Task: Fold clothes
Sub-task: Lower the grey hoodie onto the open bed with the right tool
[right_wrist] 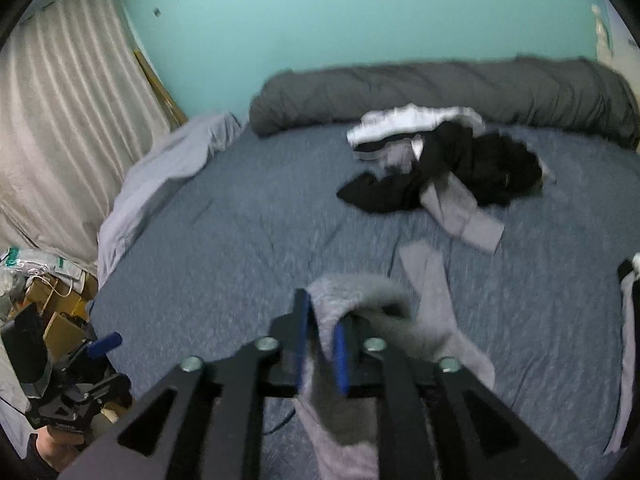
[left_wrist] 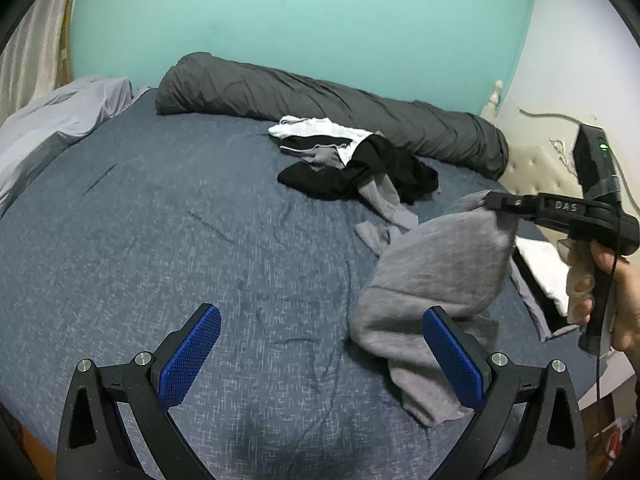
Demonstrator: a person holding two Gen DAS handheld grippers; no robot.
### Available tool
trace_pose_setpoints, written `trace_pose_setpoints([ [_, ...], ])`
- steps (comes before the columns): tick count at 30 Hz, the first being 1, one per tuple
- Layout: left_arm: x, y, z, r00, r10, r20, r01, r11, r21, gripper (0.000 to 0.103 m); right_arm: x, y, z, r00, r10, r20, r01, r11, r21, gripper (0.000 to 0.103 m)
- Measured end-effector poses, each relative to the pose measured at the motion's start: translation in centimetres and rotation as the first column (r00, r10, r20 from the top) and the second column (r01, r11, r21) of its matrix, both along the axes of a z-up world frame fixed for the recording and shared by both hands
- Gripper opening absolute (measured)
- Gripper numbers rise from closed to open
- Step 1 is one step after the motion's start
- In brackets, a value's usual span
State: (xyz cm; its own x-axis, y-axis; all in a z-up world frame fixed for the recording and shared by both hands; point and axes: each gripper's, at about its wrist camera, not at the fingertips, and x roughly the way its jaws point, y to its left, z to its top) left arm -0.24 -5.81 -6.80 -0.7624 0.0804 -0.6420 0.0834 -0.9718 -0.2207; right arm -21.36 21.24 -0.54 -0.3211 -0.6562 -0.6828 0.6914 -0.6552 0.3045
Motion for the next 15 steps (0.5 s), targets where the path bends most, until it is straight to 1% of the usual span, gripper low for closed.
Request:
trace_pose_setpoints([
  [2,-0.2,0.1,-0.2,1.000,-0.003,0.006,0.003,1.000,-0.006,0.103,0.0,0.5,-0.6,0.999,-0.024,-0.021,0.025,1.000,0.019,0.053],
  [3,-0.2,0.1,-0.3,1.000,-0.003,0.009,0.003,1.000,-0.008,0.103,-0.1,0.9,-0.8,0.999,-0.038,-0.029,0.038,0.999,0.021,0.059],
  [4,-0.3,0.1,-0.5,1.000,-0.002,0.012,0.003,1.000,-0.010,0.103,-0.3,1.7,-0.9,0.998,-0.055,-0.031,0.055,0.998,0.007,0.061],
  [8,-0.7,0.3,-1.3,1.000,-0.007,0.029,0.007,1.000,-0.012,0.103,-1.3,5.5,-1.2,0.992,-0.127,-0.008,0.126,0.992,-0.024,0.062],
  [11,-1.1,0.6,-1.9,0.999,-0.018,0.036,0.019,1.000,-0.015,0.103,-2.0,8.2,-2.3,0.986,-0.165,0.022,0.165,0.986,0.006,0.062],
  [15,-1.9,0.9,-2.5,0.999,-0.026,0.047,0.027,1.000,-0.005,0.103,-2.0,10.7,-5.0,0.979,-0.188,0.080,0.185,0.982,0.047,0.063],
])
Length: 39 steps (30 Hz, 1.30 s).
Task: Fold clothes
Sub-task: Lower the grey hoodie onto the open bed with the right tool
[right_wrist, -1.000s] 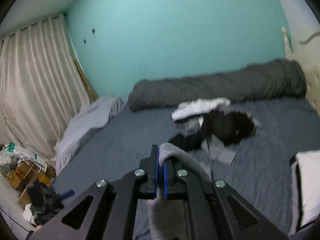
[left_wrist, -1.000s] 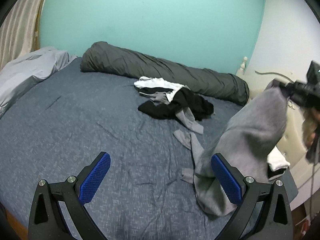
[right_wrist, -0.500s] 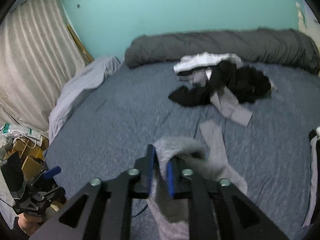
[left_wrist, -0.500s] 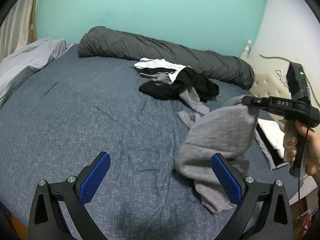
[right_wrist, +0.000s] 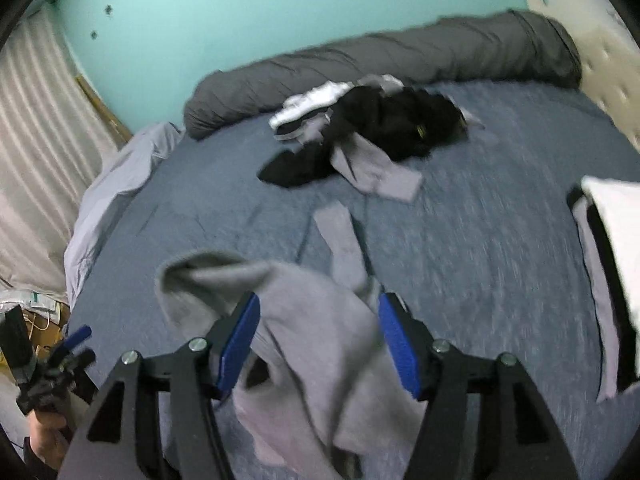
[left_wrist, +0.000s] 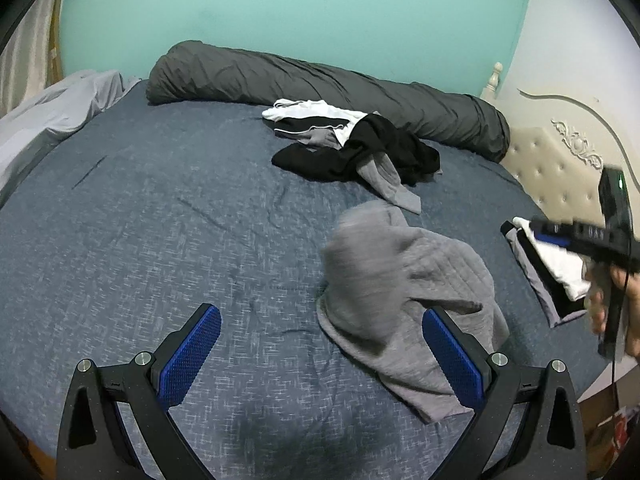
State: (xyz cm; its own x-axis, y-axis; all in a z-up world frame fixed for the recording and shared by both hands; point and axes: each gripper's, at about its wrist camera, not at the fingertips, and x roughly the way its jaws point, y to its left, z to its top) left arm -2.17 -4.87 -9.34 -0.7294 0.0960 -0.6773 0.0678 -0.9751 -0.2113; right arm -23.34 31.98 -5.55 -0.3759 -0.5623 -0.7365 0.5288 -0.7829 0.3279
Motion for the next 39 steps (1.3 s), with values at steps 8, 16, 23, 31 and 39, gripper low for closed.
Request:
trace_pose_setpoints([
  [8,-1.1,0.4,-1.2,0.999,-0.015,0.033,0.015,1.000,-0.010,0.103,1.8,-0.2,-4.1,0.996,0.026,0.081,-0.026,1.000,-0.003,0.063],
  [16,-2.1,-2.1,-3.5,0.996,0.018,0.092,-0.014,0.999,-0.041,0.103,4.7,-3.8,-5.4,0.987,0.144,0.067,-0.146,0.989,0.020,0.063],
  [23,-3.3,-4.8,-7.4,0.981,0.046,0.189,-0.038,0.998,-0.044,0.103,8.0,-6.8,-7.5,0.968,0.224,0.109,-0.230,0.972,0.049,0.063],
  [31,-2.6,-5.9,-8.8,0.976,0.061,0.209,-0.053,0.998,-0.040,0.103,9.6,-10.4,-8.8,0.962,0.266,0.061,-0.272,0.953,0.132,0.063],
  [39,-2.6,-6.8,-10.0,0.974,0.078,0.215,-0.076,0.997,-0.020,0.103,9.3,-15.4,-10.5,0.945,0.325,0.031,-0.322,0.913,0.249,0.063],
])
